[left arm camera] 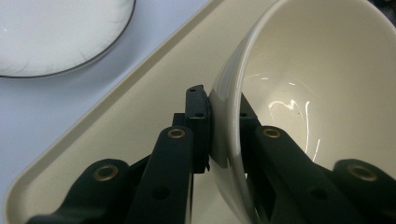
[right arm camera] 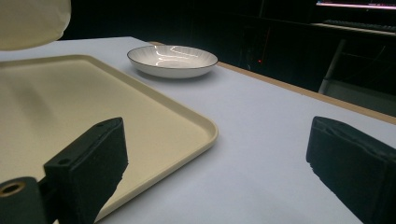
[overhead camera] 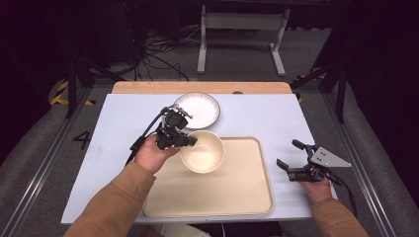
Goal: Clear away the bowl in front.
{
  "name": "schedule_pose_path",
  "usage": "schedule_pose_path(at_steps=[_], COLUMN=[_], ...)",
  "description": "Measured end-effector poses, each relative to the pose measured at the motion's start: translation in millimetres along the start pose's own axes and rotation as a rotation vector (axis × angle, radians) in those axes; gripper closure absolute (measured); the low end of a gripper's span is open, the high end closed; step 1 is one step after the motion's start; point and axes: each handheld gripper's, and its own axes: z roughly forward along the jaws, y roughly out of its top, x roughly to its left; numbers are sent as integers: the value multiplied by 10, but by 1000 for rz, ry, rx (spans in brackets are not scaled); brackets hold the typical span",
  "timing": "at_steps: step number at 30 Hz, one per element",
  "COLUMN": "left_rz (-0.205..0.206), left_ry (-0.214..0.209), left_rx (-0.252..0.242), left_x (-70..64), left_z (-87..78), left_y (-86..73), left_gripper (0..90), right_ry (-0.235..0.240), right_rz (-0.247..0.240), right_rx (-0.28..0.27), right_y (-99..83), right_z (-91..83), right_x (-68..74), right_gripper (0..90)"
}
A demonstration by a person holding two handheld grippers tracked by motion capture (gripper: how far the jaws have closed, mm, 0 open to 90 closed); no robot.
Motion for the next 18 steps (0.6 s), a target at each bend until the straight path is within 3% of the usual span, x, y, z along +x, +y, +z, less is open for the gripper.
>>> schedule_pose_path(at_steps=[18], left_rz=[24], left_ry=[-14], left_rx=[81], left_x=[-100], left_z=[299], left_y=[-66], left_gripper=[828], right_ry=[1], right_rz=[-1], right_rx=[0], right_y=[0], right_z=[0], right_x=[0], right_gripper=[55])
